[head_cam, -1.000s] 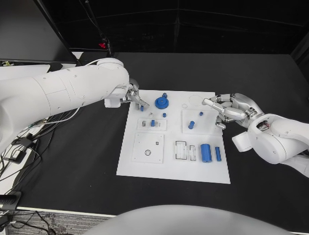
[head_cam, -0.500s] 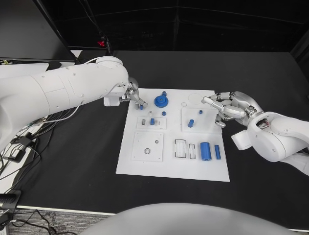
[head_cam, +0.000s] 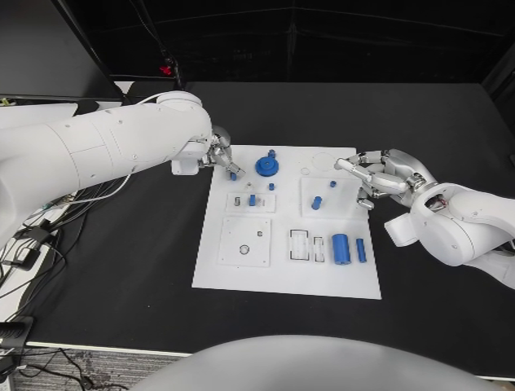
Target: Assemble the parts on the task board
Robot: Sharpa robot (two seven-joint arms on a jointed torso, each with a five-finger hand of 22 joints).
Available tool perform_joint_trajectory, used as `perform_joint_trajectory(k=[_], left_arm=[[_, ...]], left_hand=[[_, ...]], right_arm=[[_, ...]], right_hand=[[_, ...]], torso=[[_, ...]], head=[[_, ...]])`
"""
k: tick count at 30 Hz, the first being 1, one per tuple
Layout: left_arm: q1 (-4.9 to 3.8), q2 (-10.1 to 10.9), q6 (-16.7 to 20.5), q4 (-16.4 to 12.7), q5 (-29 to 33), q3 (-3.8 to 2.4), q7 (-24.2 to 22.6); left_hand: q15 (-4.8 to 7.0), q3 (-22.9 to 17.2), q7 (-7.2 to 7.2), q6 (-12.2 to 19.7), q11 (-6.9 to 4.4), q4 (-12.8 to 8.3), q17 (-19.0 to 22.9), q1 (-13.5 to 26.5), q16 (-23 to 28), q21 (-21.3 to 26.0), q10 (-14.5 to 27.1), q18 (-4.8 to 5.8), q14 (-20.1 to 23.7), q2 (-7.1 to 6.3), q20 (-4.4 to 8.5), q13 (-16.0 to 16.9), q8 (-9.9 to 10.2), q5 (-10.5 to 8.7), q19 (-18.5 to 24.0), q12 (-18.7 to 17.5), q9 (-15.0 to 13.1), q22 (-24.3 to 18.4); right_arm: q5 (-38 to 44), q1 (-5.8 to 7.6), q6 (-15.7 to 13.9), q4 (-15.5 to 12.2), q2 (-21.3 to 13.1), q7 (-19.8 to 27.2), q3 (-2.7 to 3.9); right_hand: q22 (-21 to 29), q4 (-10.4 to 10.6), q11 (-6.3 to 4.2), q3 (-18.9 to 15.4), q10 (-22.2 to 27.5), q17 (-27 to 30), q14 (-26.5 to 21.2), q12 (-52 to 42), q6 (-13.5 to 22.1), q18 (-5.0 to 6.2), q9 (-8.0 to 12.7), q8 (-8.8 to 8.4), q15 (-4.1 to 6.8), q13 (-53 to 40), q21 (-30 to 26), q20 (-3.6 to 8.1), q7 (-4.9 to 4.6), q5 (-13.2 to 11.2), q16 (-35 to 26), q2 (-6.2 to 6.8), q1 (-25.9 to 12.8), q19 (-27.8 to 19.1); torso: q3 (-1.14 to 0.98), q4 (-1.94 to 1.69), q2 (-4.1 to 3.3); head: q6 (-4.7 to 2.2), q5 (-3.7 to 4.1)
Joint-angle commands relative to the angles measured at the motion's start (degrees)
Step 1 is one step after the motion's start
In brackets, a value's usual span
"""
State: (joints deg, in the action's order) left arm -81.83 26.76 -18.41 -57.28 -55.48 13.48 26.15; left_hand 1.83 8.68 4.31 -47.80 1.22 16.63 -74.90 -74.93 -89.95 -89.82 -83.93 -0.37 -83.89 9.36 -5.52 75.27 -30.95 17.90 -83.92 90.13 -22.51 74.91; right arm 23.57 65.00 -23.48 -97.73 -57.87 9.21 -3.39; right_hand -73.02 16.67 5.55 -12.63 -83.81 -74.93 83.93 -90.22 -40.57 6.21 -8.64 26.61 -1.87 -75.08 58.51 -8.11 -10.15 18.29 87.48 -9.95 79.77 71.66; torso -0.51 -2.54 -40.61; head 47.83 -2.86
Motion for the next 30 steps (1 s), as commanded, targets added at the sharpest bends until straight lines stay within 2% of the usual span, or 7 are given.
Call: perform_joint_trajectory(k=[1, 14, 20, 26, 27, 28, 30], left_arm=[[-0.08, -0.1, 0.65, -0.06, -0.28, -0.03, -1.79], [-0.04, -0.22, 0.18, 0.25, -0.27, -0.03, -2.05], [-0.01, -0.24, -0.09, 0.29, -0.26, -0.03, -1.87], [0.02, -0.29, 0.04, 0.36, -0.26, -0.03, -1.6], [0.02, -0.3, 0.03, 0.39, -0.26, -0.03, -1.58], [0.02, -0.31, 0.06, 0.41, -0.26, -0.03, -1.57], [0.03, -0.32, 0.27, 0.41, -0.26, -0.03, -1.67]], left_hand=[[0.47, -0.34, -0.14, -0.4, -0.38, 0.02, -15.1, -2.27, -0.05, -0.18, -6.07, 0.37, -6.11, 1.71, 0.32, 14.73, 0.31, 0.54, -6.08, -0.13, 0.1, 15.09], [0.47, -0.59, -0.13, -1.22, -0.36, 0.04, -15.1, -2.69, -0.05, -0.18, -6.07, 0.37, -6.11, 1.94, 0.38, 14.73, 0.46, 1.97, -6.08, -0.13, 0.14, 15.09], [0.65, -1.77, -0.36, -1.78, -0.59, -0.29, -15.1, -5.64, -0.05, -0.18, -6.07, 0.37, -6.11, 1.37, 0.4, 14.73, 0.87, 3.34, -6.08, -0.13, 0.2, 15.09], [0.79, -4.58, -0.39, -1.92, -0.65, -1.21, -15.1, -10.03, -0.05, -0.18, -6.07, 0.37, -6.11, 0.85, 0.4, 14.73, 1.35, 7.11, -6.08, -0.13, 0.16, 15.09], [0.84, -5.62, -0.35, -1.86, -0.66, -1.95, -15.1, -11.44, -0.05, -0.18, -6.07, 0.37, -6.11, 0.5, 0.39, 14.73, 1.45, 9.77, -6.08, -0.13, 0.13, 15.09], [0.82, -6.36, -0.24, -1.82, -0.56, -2.27, -15.1, -12.15, -0.05, -0.18, -6.07, 0.37, -6.11, 0.18, 0.37, 14.73, 1.54, 11.33, -6.08, -0.13, 0.11, 15.09], [0.6, -7.21, -0.08, -1.84, -0.35, -1.6, -15.1, -12.02, -0.05, -0.18, -6.07, 0.37, -6.11, -0.66, 0.31, 14.73, 1.7, 11.94, -6.08, -0.13, 0.04, 15.09]], right_arm=[[0.15, 0.07, 0.17, -0.13, -0.05, 0.09, 0.02], [0.23, 0.07, 0.12, -0.14, -0.13, -0.12, 0.02], [0.26, 0.07, 0.12, -0.18, -0.14, -0.15, 0.02], [0.26, 0.07, 0.12, -0.17, -0.12, -0.14, 0.02], [0.26, 0.07, 0.12, -0.17, -0.13, -0.15, 0.02], [0.26, 0.07, 0.12, -0.16, -0.13, -0.15, 0.02], [0.26, 0.07, 0.11, -0.14, -0.13, -0.16, 0.02]], right_hand=[[0.05, -0.02, 0.09, -0.41, -6.19, -10.29, 3.14, 0.22, 0.46, 1.18, 0.08, 0.37, -0.02, -14.92, -0.2, 0.08, 0.09, 0.37, -0.11, -0.34, 0.19, -0.31], [0.05, -0.02, 0.09, -0.41, -6.19, -10.29, 3.14, 0.22, 0.46, 1.18, 0.08, 0.37, -0.02, -14.92, -0.2, 0.08, 0.09, 0.37, -0.11, -0.34, 0.19, -0.31], [0.05, -0.02, 0.09, -0.41, -6.19, -10.29, 3.14, 0.22, 0.46, 1.18, 0.08, 0.37, -0.02, -14.92, -0.2, 0.08, 0.09, 0.37, -0.11, -0.34, 0.19, -0.31], [0.05, -0.02, 0.09, -0.41, -6.19, -10.29, 3.14, 0.22, 0.46, 1.18, 0.08, 0.37, -0.02, -14.92, -0.2, 0.08, 0.09, 0.37, -0.11, -0.34, 0.19, -0.31], [0.05, -0.02, 0.09, -0.41, -6.19, -10.29, 3.14, 0.22, 0.46, 1.18, 0.08, 0.37, -0.02, -14.92, -0.2, 0.08, 0.09, 0.37, -0.11, -0.34, 0.19, -0.31], [0.05, -0.02, 0.09, -0.41, -6.19, -10.29, 3.14, 0.22, 0.46, 1.18, 0.08, 0.37, -0.02, -14.92, -0.2, 0.08, 0.09, 0.37, -0.11, -0.34, 0.19, -0.31], [0.05, -0.02, 0.09, -0.41, -6.19, -10.29, 3.14, 0.22, 0.46, 1.18, 0.08, 0.37, -0.02, -14.92, -0.2, 0.08, 0.09, 0.37, -0.11, -0.34, 0.19, -0.31]], torso=[[-0.01, 0.02, 0.0], [-0.02, -0.02, 0.03], [-0.04, -0.01, 0.03], [0.0, 0.03, 0.03], [0.01, 0.02, 0.02], [0.01, 0.02, 0.02], [0.0, 0.01, 0.02]], head=[[0.11, 0.03], [0.28, 0.27], [0.42, 0.25], [0.48, 0.35], [0.5, 0.37], [0.5, 0.37], [0.51, 0.4]])
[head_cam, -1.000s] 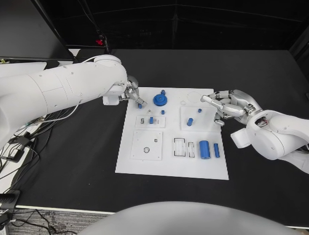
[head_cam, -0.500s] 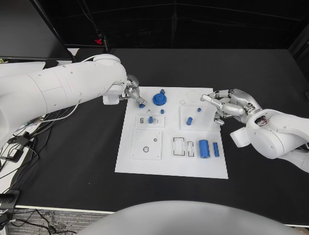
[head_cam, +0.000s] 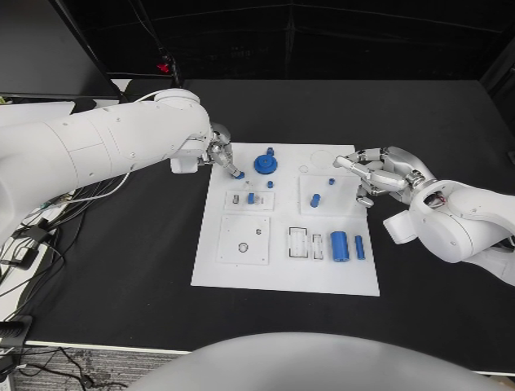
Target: Assemble the parts on the task board
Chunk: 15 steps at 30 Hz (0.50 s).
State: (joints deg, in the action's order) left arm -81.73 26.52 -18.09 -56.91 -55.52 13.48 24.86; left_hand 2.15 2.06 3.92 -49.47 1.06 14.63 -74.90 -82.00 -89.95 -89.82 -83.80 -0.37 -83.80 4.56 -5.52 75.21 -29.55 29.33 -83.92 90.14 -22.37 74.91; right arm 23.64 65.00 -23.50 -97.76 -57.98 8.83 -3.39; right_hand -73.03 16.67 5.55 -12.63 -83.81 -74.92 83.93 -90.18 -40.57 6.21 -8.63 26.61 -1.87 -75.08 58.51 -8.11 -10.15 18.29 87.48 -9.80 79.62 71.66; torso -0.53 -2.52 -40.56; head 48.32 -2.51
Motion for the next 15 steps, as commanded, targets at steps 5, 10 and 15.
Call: perform_joint_trajectory(k=[5, 10, 15], left_arm=[[-0.07, 0.07, 1.22, -0.05, -0.22, -0.04, -1.04], [-0.06, 0.81, 3.8, -0.52, -0.21, -0.04, -3.08], [-0.07, 1.74, 6.66, -1.07, 1.0, -0.04, -5.1]], left_hand=[[-0.02, -0.25, 0.59, -0.55, 0.03, 2.2, -15.1, -1.28, -0.05, -0.18, -6.2, 0.37, -6.2, 3.94, 0.24, 14.79, 0.62, -0.99, -6.08, -0.14, -0.14, 15.09], [-0.14, 1.3, 0.68, -0.96, 0.15, 2.26, -15.1, 3.22, -0.05, -0.18, -6.2, 0.37, -6.2, 3.63, 0.26, 14.79, 1.1, -1.67, -6.08, -0.14, -0.07, 15.09], [-0.21, 3.22, 0.76, -1.1, 0.22, 2.26, -15.1, 6.75, -0.05, -0.18, -6.2, 0.37, -6.2, 2.95, 0.41, 14.79, 1.54, -2.67, -6.08, -0.14, 0.07, 15.09]], right_arm=[[0.19, 0.07, 0.15, -0.08, 0.02, 0.22, 0.03], [0.2, 0.07, 0.07, -0.08, 0.01, 0.35, 0.03], [0.2, 0.07, -0.14, -0.15, -0.05, 0.58, 0.03]], right_hand=[[0.1, -0.02, 0.09, -0.44, -6.19, -10.27, 3.12, 0.18, 0.51, 1.2, 0.09, 0.42, -0.02, -14.92, -0.3, 0.07, 0.08, 0.45, -0.12, -0.49, 0.43, -0.35], [0.1, -0.02, 0.09, -0.44, -6.19, -10.27, 3.12, 0.18, 0.51, 1.2, 0.09, 0.42, -0.02, -14.92, -0.3, 0.07, 0.08, 0.45, -0.12, -0.49, 0.43, -0.35], [0.1, -0.02, 0.09, -0.44, -6.19, -10.27, 3.12, 0.18, 0.51, 1.2, 0.09, 0.42, -0.02, -14.92, -0.3, 0.07, 0.08, 0.45, -0.12, -0.49, 0.43, -0.35]], torso=[[0.0, -0.07, -0.01], [-0.01, -0.11, 0.02], [-0.05, -0.05, -0.04]], head=[[-0.29, 0.01], [-0.64, 0.02], [-0.93, -0.11]])
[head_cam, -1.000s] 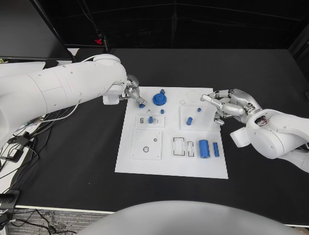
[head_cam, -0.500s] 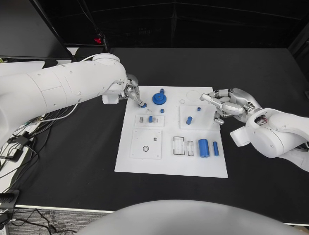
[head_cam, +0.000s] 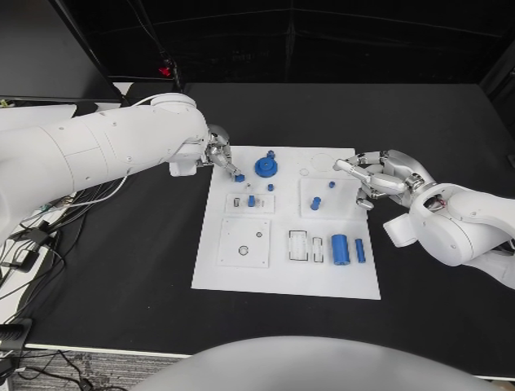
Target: Assemble the parts on the task board
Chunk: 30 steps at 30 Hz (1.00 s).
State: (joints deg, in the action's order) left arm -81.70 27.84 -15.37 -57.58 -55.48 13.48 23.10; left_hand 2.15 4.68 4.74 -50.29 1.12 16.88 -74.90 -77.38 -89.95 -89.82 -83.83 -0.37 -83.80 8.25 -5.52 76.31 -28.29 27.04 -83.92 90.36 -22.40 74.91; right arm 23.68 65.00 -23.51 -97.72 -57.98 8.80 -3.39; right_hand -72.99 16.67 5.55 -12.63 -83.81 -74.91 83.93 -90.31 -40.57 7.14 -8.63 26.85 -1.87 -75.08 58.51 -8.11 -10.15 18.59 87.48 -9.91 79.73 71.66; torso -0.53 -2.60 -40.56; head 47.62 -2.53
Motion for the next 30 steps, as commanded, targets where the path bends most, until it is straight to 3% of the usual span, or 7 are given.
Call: perform_joint_trajectory(k=[1, 7, 12, 16, 23, 30], left_arm=[[-0.1, 0.77, 4.88, -0.71, 1.37, -0.04, -3.95], [-0.13, 2.68, 10.74, -2.68, 3.02, -0.04, -7.96], [-0.14, 4.11, 16.58, -4.73, 4.83, -0.04, -12.1], [-0.14, 5.26, 21.16, -6.49, 5.38, -0.04, -15.42], [-0.09, 6.44, 26.88, -8.06, 5.62, -0.03, -21.37], [0.08, 7.46, 29.05, -9.43, 2.1, -0.02, -25.26]], left_hand=[[-0.24, 1.09, 0.02, -0.3, 0.24, 0.04, -15.1, 2.96, -0.05, -0.18, -6.17, 0.37, -6.2, -0.94, 0.45, 13.69, 0.37, -0.51, -6.08, -0.36, 0.14, 15.09], [-0.47, 3.29, 0.53, 0.93, 0.64, -0.03, -15.1, 6.28, -0.05, -0.18, -6.17, 0.37, -6.2, -1.86, 0.47, 13.69, 1.0, -1.37, -6.08, -0.36, 0.33, 15.09], [-1.01, 4.03, 1.27, 3.61, 1.24, -0.12, -15.1, 6.38, -0.05, -0.18, -6.17, 0.37, -6.2, -2.45, 0.15, 13.69, 1.27, -1.68, -6.08, -0.36, 0.41, 15.09], [-1.49, 4.45, 1.5, 4.86, 1.42, -0.16, -15.1, 6.05, -0.05, -0.18, -6.17, 0.37, -6.2, -2.74, -0.25, 13.69, 0.69, -1.88, -6.08, -0.36, 0.21, 15.09], [-2.47, 4.65, 2.26, 9.34, 2.13, -0.25, -15.1, 2.29, -0.05, -0.18, -6.17, 0.37, -6.2, -3.91, -1.21, 13.69, -1.02, -1.94, -6.08, -0.36, -0.22, 15.09], [-2.2, 5.34, 1.96, 14.65, 1.52, -0.43, -15.1, -3.59, -0.05, -0.18, -6.17, 0.37, -6.2, -7.48, -1.29, 13.69, -2.42, -4.05, -6.08, -0.36, 0.28, 15.09]], right_arm=[[0.17, 0.07, -0.24, -0.22, -0.05, 0.75, 0.03], [0.18, 0.07, -0.91, -0.32, -0.1, 1.86, 0.03], [0.21, 0.07, -1.39, -0.3, -0.06, 2.86, 0.03], [0.24, 0.07, -1.72, -0.26, 0.01, 3.53, 0.03], [0.25, 0.07, -1.95, -0.34, -0.06, 4.02, 0.03], [0.25, 0.07, -1.91, -0.36, -0.11, 4.23, 0.03]], right_hand=[[0.05, -0.02, 0.09, -0.44, -6.19, -10.27, 3.12, 0.31, 0.51, 0.28, 0.09, 0.18, -0.02, -14.92, -0.31, 0.07, 0.08, 0.15, -0.12, -0.38, 0.32, -0.35], [-0.02, -0.02, 0.1, -0.45, -6.19, -10.4, 3.2, 0.31, 0.53, 0.25, 0.1, 0.2, -0.02, -14.92, -0.19, 0.07, 0.08, 0.19, -0.05, -0.4, 0.37, -0.28], [-0.11, -0.02, 0.1, -0.46, -6.19, -10.47, 3.24, 0.31, 0.54, 0.21, 0.1, 0.22, -0.02, -14.92, -0.03, 0.07, 0.08, 0.2, -0.01, -0.41, 0.39, -0.18], [-0.12, -0.02, 0.09, -0.45, -6.19, -10.46, 3.24, 0.31, 0.54, 0.21, 0.11, 0.23, -0.03, -14.92, -0.02, 0.07, 0.07, 0.26, -0.01, -0.42, 0.42, -0.16], [-0.12, -0.04, 0.09, -0.45, -6.19, -10.47, 3.25, 0.31, 0.58, 0.21, 0.11, 0.26, -0.03, -14.92, -0.03, 0.07, 0.07, 0.37, -0.01, -0.45, 0.51, -0.16], [-0.12, -0.05, 0.1, -0.44, -6.19, -10.5, 3.27, 0.31, 0.62, 0.22, 0.13, 0.3, -0.03, -14.92, -0.08, 0.07, 0.07, 0.5, 0.02, -0.48, 0.61, -0.17]], torso=[[-0.02, 0.1, -0.06], [-0.03, 0.1, -0.04], [-0.06, -0.07, 0.05], [-0.05, 0.05, 0.01], [0.01, 0.12, 0.01], [0.03, 0.11, 0.02]], head=[[-0.3, -0.13], [-0.56, 0.18], [-0.42, 0.28], [-0.52, 0.19], [-0.67, 0.31], [-0.51, 0.43]])
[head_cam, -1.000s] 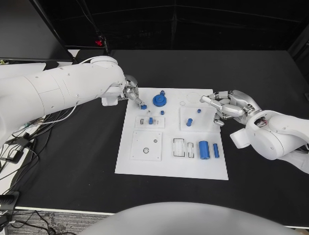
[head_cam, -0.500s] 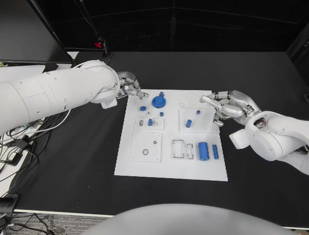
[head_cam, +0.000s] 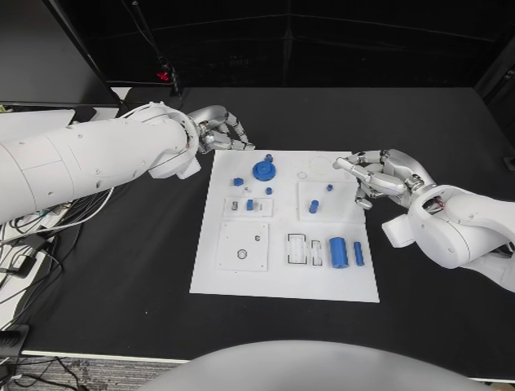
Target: Assemble the parts on the task board
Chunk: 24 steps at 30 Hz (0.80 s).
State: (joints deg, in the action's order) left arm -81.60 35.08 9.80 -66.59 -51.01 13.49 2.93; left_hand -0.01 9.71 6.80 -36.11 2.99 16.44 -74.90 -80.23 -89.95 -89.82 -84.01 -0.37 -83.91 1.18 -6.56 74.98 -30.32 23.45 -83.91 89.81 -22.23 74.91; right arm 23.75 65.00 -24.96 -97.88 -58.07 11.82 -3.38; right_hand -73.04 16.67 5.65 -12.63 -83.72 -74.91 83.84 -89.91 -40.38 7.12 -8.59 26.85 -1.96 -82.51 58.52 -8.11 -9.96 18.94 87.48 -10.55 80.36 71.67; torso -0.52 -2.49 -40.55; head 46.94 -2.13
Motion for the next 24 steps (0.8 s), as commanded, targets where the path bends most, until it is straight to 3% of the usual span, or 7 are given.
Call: perform_joint_trajectory(k=[1, 6, 8, 12, 15, 19, 24], left_arm=[[0.04, 0.37, 4.22, -0.61, -4.08, -0.03, -5.72], [0.79, 1.1, 5.85, -1.18, -19.25, -0.03, -10.85], [1.13, 1.22, 6.2, -1.1, -24.44, -0.02, -13.02], [1.63, 1.33, 5.7, -0.77, -31.24, -0.02, -15.79], [1.86, 1.35, 5.77, -0.3, -36.21, -0.02, -17.71], [2.04, 1.47, 7.43, 0.21, -42.76, -0.02, -20.13], [2.17, 1.45, 10.2, 1.09, -50.56, -0.02, -23.3]], left_hand=[[0.17, 0.53, -0.29, 1.07, -0.68, 0.05, -15.1, -1.23, -0.05, -0.18, -5.99, 0.37, -6.09, -1.01, -0.14, 15.02, -0.51, -0.98, -6.09, 0.19, 0.27, 15.09], [1.89, 0.25, -3.16, 2.95, -2.87, 0.25, -15.1, -2.85, -0.05, -0.18, -5.99, 0.37, -6.09, -3.54, 1.37, 15.02, -1.17, -6.23, -6.09, 0.19, 2.39, 15.09], [2.29, -0.65, -3.8, 1.81, -3.39, 0.26, -15.1, -4.07, -0.05, -0.18, -5.99, 0.37, -6.09, -3.83, 1.78, 15.02, -1.22, -7.09, -6.09, 0.19, 3.38, 15.09], [2.72, -2.48, -3.48, -2.33, -3.48, 0.26, -15.1, -6.36, -0.05, -0.18, -5.99, 0.37, -6.09, -3.87, 2.26, 15.02, -0.61, -8.45, -6.09, 0.19, 5.31, 15.09], [2.86, -4.18, -3.55, -4.87, -3.58, 0.25, -15.1, -7.36, -0.05, -0.18, -5.99, 0.37, -6.09, -4.01, 2.46, 15.02, 1.67, -9.81, -6.09, 0.19, 7.69, 15.09], [3.07, -6.47, -3.72, -7.0, -3.86, 0.29, -15.1, -9.23, -0.05, -0.18, -5.99, 0.37, -6.09, -4.01, 2.59, 15.02, 3.11, -10.29, -6.09, 0.19, 9.2, 15.09], [3.37, -10.34, -3.84, -10.12, -3.83, 0.24, -15.1, -10.47, -0.05, -0.18, -5.99, 0.37, -6.09, -5.19, 2.69, 15.02, 4.92, -10.56, -6.09, 0.19, 11.06, 15.09]], right_arm=[[0.18, 0.07, -0.46, -0.2, -0.05, 1.28, 0.03], [0.19, 0.07, -0.55, -0.11, -0.05, 1.66, 0.03], [0.19, 0.07, -0.49, -0.08, -0.02, 1.65, 0.03], [0.19, 0.07, -0.38, -0.03, 0.06, 1.59, 0.03], [0.19, 0.07, -0.31, 0.02, 0.1, 1.45, 0.03], [0.19, 0.07, -0.17, 0.04, 0.12, 1.2, 0.03], [0.19, 0.07, -0.08, 0.07, 0.1, 0.88, 0.03]], right_hand=[[-0.08, -0.05, 0.01, -0.44, -6.28, -10.49, 3.35, -0.09, 0.43, 0.22, 0.08, 0.31, 0.06, -7.49, -0.04, 0.07, -0.13, 0.18, 0.01, 0.16, 0.0, -0.15], [-0.16, -0.05, 0.01, -0.46, -6.28, -10.49, 3.35, -0.09, 0.46, 0.19, 0.09, 0.32, 0.06, -7.49, 0.08, 0.07, -0.13, 0.24, 0.01, 0.18, 0.03, -0.07], [-0.16, -0.05, 0.01, -0.46, -6.28, -10.49, 3.35, -0.09, 0.46, 0.19, 0.09, 0.32, 0.06, -7.49, 0.08, 0.07, -0.13, 0.24, 0.01, 0.18, 0.03, -0.07], [-0.16, -0.05, 0.01, -0.46, -6.28, -10.49, 3.35, -0.09, 0.46, 0.19, 0.09, 0.32, 0.06, -7.49, 0.08, 0.07, -0.13, 0.24, 0.01, 0.18, 0.03, -0.07], [-0.16, -0.05, 0.01, -0.46, -6.28, -10.49, 3.35, -0.09, 0.46, 0.19, 0.09, 0.32, 0.06, -7.49, 0.08, 0.07, -0.13, 0.24, 0.01, 0.18, 0.03, -0.07], [-0.1, -0.04, 0.02, -0.47, -6.28, -10.45, 3.32, -0.09, 0.49, 0.22, 0.1, 0.33, 0.06, -7.49, -0.03, 0.06, -0.14, 0.32, -0.01, 0.17, 0.07, -0.13], [-0.1, -0.04, 0.02, -0.47, -6.28, -10.45, 3.32, -0.09, 0.49, 0.22, 0.1, 0.33, 0.06, -7.49, -0.03, 0.06, -0.14, 0.32, -0.01, 0.17, 0.07, -0.13]], torso=[[0.0, -0.05, 0.0], [0.0, -0.09, -0.01], [0.01, -0.11, -0.03], [0.02, -0.04, -0.03], [0.04, -0.07, 0.0], [0.03, -0.05, 0.0], [-0.02, -0.04, 0.01]], head=[[0.23, 0.02], [0.16, -0.06], [0.2, -0.14], [0.19, -0.28], [0.23, -0.25], [0.23, -0.32], [0.17, -0.41]])
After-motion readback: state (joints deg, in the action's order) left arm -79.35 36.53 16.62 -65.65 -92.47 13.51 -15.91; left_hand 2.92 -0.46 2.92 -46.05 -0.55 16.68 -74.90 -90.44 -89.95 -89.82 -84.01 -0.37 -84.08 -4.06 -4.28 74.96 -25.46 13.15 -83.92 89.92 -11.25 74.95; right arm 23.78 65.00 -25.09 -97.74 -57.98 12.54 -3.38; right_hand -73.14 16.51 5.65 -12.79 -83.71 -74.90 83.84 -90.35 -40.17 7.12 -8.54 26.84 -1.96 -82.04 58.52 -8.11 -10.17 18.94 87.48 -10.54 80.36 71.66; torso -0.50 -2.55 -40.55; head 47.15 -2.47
